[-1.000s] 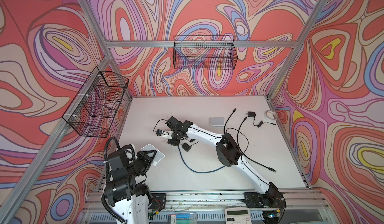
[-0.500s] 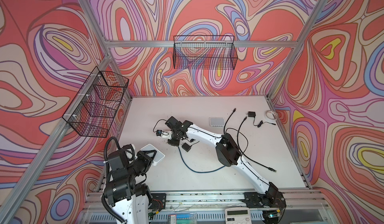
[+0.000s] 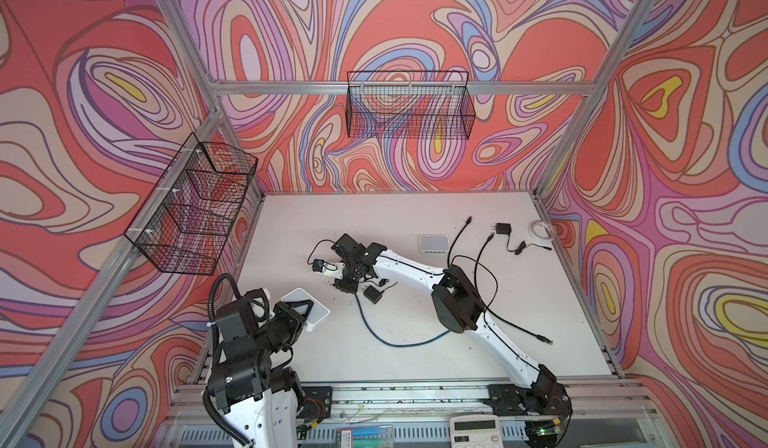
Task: Insert the plug into the switch port
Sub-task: 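Lift the barrel plug and carry it toward the switch held by left gripper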
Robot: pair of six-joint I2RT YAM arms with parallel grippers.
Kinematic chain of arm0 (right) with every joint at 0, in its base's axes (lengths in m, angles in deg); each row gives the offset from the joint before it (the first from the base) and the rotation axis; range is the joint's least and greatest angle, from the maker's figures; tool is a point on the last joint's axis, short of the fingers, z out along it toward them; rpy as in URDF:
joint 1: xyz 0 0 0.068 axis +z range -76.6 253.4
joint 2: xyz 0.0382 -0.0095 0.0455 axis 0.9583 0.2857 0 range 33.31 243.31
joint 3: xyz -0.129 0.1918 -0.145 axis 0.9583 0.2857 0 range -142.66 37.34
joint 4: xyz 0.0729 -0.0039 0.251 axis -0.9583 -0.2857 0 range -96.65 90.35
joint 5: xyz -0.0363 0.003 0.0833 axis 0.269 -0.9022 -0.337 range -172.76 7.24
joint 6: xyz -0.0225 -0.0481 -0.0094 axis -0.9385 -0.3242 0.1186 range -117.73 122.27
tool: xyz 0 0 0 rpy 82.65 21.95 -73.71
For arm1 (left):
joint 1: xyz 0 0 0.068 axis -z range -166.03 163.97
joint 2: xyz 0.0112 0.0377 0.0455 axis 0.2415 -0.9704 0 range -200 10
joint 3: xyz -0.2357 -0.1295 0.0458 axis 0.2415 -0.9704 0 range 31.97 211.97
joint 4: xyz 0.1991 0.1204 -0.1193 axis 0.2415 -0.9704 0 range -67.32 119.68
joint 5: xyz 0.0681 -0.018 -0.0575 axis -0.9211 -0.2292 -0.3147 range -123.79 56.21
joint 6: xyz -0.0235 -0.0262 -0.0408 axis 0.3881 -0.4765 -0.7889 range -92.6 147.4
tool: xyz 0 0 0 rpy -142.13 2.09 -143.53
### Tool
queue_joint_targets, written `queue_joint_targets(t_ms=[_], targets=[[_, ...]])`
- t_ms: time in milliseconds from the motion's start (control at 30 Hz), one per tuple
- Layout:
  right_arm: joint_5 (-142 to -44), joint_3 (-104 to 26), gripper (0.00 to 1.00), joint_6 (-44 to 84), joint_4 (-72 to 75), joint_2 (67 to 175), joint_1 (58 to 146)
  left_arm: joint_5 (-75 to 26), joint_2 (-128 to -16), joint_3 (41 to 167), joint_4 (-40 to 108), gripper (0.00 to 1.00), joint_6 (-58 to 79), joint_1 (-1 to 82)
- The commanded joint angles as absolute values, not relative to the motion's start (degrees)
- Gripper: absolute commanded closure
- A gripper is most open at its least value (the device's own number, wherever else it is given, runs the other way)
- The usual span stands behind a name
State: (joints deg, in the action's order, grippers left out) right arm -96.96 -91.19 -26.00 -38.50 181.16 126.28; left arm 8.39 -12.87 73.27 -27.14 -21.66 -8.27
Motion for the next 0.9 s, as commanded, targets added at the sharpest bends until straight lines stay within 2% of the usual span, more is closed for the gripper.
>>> queue_joint_targets(t_ms=[0,267,433,600,867], targets=[[-94.0,-84.9,1.0,-21.7,-32.6,178.8,125.3,9.0,-12.4,74.0,-26.9,1.0,-20.9,-8.7],[-100.1,-74.6,1.0,-13.1,-20.9,166.6,120.4,12.3,-12.8,74.4,-22.7,1.0,-21.6,-8.7],[-99.3,-66.7,1.0,-10.7,-19.4,158.9,119.4,15.5,-11.5,70.6,-11.4,1.0,-26.7,-8.7],[-99.2,-52.7,1.0,-5.0,-12.9,149.0,117.5,17.1,-12.3,65.7,1.8,1.0,-32.3,-8.7],[-98.4,-38.5,1.0,1.9,-9.9,137.8,117.2,14.6,-17.4,66.5,7.5,1.0,-32.1,-6.1]])
